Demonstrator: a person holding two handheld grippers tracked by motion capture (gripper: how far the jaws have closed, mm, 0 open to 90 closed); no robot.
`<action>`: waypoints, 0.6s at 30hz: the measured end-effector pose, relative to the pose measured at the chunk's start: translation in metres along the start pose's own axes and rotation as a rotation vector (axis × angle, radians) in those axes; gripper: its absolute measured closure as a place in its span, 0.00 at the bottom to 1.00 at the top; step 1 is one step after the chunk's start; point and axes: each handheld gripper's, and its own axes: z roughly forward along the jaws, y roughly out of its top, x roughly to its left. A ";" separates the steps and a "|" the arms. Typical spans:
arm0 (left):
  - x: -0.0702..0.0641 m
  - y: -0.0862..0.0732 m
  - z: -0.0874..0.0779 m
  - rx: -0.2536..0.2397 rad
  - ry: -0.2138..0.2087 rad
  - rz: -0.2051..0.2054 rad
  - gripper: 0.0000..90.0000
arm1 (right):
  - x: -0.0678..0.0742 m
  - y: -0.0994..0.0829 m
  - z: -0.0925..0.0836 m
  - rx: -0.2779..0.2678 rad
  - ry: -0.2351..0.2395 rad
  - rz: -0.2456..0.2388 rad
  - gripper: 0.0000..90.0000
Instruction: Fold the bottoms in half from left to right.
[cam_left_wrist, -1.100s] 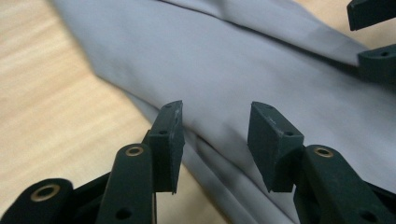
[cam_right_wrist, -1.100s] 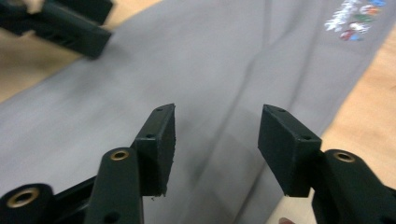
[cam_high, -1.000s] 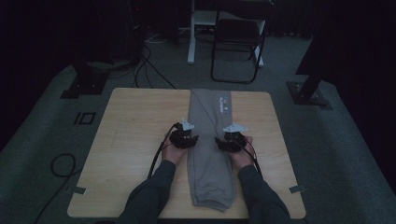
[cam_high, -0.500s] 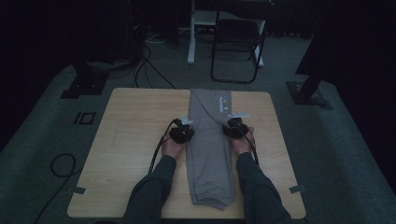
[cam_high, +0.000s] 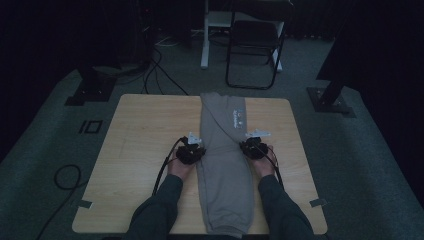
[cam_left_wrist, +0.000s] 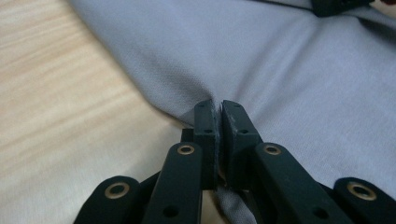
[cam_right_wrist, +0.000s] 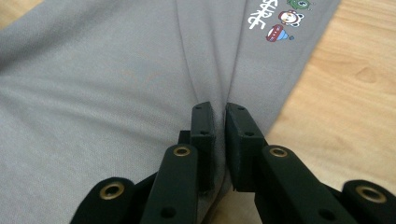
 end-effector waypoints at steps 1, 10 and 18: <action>-0.003 -0.002 -0.003 0.005 0.001 0.008 0.94 | 0.002 -0.002 -0.002 0.000 0.004 -0.006 0.92; -0.027 -0.022 -0.025 0.028 -0.016 0.056 0.94 | 0.019 -0.020 -0.025 0.021 0.054 -0.015 0.92; -0.044 -0.039 -0.045 0.057 -0.069 0.097 0.94 | 0.031 -0.038 -0.049 0.059 0.115 -0.046 0.91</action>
